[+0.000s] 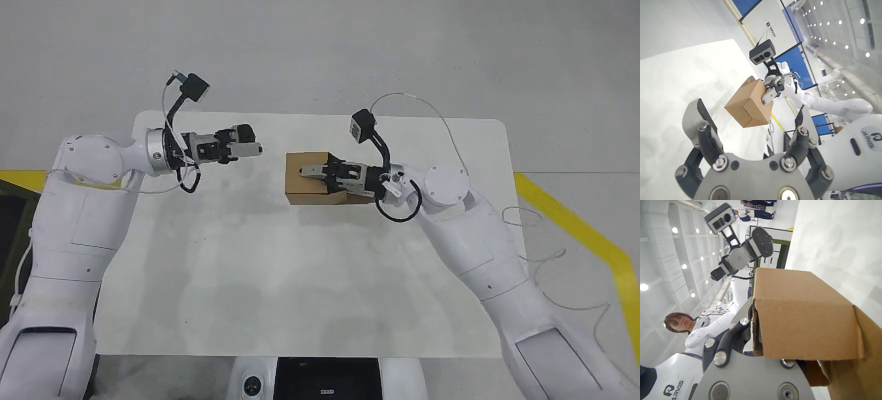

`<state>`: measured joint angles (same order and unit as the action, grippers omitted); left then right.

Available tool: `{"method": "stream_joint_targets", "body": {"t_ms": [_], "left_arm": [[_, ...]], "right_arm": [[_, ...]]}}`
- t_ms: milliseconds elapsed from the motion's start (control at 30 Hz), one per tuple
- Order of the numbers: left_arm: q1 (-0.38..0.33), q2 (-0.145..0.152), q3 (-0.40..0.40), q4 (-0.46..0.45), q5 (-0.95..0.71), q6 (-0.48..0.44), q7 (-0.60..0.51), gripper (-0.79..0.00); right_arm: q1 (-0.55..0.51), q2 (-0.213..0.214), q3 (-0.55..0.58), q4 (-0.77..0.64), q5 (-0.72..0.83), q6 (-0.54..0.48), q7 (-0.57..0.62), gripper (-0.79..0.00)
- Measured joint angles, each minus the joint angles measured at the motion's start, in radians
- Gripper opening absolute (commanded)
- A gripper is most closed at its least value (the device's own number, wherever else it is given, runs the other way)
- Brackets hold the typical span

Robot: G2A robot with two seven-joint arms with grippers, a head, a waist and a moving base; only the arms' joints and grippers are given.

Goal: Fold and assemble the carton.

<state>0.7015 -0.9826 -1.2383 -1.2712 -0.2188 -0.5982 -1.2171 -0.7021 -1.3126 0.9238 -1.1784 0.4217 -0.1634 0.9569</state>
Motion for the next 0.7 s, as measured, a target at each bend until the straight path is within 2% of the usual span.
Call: {"method": "stream_joint_targets", "body": {"t_ms": [267,467,500,633,667,700], "left_arm": [[0.055,0.044,0.053,-0.110,0.338,-0.196,0.190,0.000],[0.047,0.090,0.154,-0.076,0.505,-0.308,0.302,0.000],[0.039,0.099,0.178,-0.062,0.529,-0.327,0.321,0.000],[0.003,0.124,0.260,-0.027,0.596,-0.391,0.385,0.000],[-0.008,0.129,0.278,-0.022,0.609,-0.403,0.398,0.000],[-0.021,0.135,0.303,-0.019,0.625,-0.413,0.408,0.000]], "right_arm": [[0.047,-0.042,-0.084,0.193,-0.007,-0.062,-0.026,-0.785],[0.086,-0.071,-0.130,0.321,-0.010,-0.099,0.013,-0.776],[0.094,-0.077,-0.136,0.345,-0.006,-0.104,0.017,-0.742],[0.116,-0.095,-0.151,0.399,0.007,-0.122,0.020,-0.394],[0.120,-0.099,-0.154,0.408,0.008,-0.125,0.020,-0.188],[0.124,-0.104,-0.157,0.419,0.010,-0.127,0.019,-0.120]]}}
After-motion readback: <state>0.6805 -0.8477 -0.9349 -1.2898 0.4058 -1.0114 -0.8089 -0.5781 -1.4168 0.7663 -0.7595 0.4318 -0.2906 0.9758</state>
